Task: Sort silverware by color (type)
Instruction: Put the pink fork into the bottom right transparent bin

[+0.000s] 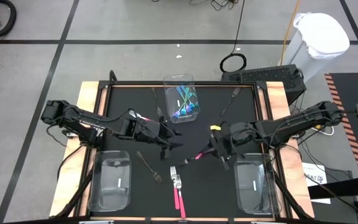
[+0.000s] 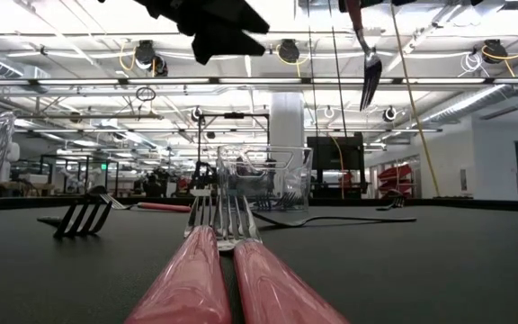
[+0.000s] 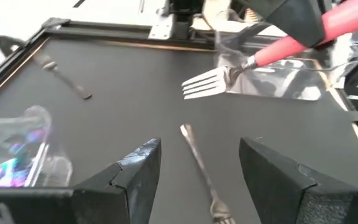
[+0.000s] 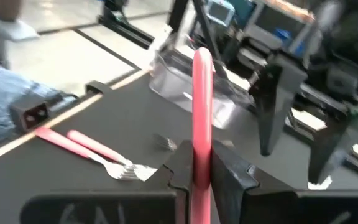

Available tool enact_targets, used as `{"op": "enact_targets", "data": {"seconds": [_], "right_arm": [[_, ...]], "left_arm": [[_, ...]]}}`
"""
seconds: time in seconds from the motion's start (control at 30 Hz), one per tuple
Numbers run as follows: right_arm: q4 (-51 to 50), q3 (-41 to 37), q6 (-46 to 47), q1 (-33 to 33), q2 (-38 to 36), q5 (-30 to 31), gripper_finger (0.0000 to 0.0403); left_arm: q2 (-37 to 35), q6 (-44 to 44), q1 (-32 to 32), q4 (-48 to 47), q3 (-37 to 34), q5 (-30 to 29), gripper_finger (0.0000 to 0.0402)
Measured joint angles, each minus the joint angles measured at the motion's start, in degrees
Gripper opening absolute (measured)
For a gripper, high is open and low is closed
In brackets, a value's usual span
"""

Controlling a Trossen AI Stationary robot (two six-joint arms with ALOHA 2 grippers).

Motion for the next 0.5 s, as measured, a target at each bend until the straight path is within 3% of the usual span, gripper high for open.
{"op": "enact_targets", "data": {"seconds": [0.5], "right_arm": [[0.53,-0.02,-4.97,0.00,0.96,-17.03,0.0033]], "left_arm": [[0.00,3.31,-3.27,8.21,0.00,8.01,0.0219]]}}
